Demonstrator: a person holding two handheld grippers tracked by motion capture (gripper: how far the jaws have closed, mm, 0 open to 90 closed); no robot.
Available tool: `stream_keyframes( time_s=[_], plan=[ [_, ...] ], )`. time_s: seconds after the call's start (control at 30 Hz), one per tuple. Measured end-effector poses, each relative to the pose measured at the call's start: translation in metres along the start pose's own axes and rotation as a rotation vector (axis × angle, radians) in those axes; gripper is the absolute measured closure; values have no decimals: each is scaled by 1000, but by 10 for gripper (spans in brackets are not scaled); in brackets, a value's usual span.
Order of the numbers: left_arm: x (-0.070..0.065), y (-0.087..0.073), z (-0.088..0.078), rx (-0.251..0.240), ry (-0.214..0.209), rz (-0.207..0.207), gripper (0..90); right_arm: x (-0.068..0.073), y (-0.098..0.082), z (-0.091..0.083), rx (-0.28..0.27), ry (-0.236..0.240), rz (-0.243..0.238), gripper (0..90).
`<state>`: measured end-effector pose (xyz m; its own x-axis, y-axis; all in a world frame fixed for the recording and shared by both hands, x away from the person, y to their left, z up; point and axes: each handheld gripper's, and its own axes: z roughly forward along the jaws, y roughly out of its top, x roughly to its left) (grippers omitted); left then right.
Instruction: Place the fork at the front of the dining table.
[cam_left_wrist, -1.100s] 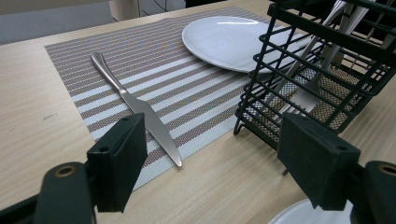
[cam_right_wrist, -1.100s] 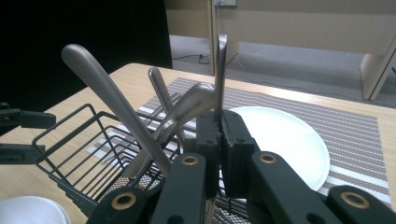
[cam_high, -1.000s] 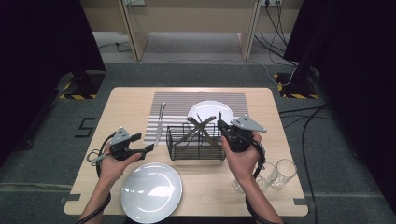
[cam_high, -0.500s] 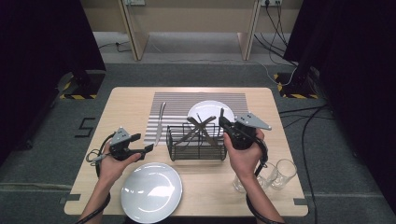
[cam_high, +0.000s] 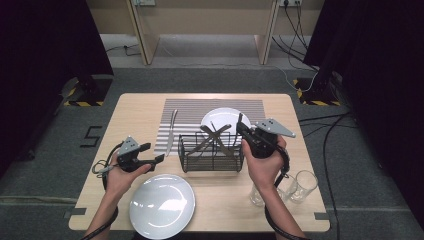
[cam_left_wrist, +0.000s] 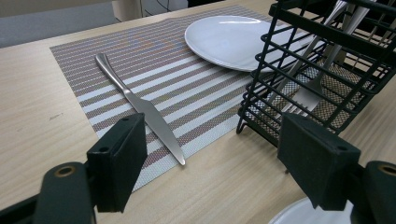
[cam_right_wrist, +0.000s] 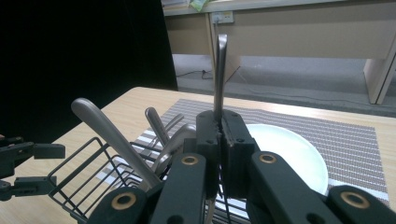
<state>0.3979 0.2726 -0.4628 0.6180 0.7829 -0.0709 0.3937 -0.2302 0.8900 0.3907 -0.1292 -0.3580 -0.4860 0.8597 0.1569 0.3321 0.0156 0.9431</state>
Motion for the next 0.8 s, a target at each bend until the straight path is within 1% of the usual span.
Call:
stream_keyframes(
  time_s=[0.03, 0.1, 0.33, 0.8],
  plan=[
    [0, 0, 0, 0, 0, 0, 237, 0, 1, 0, -1, 7, 10, 872],
    [0, 0, 0, 1, 0, 2, 237, -1, 2, -1, -5, 3, 7, 872],
    [0, 0, 0, 1, 0, 4, 237, -5, 4, -1, -8, 5, 26, 872],
    [-1, 1, 0, 4, -4, 6, 237, -6, 12, -4, -24, 5, 27, 872]
  ],
)
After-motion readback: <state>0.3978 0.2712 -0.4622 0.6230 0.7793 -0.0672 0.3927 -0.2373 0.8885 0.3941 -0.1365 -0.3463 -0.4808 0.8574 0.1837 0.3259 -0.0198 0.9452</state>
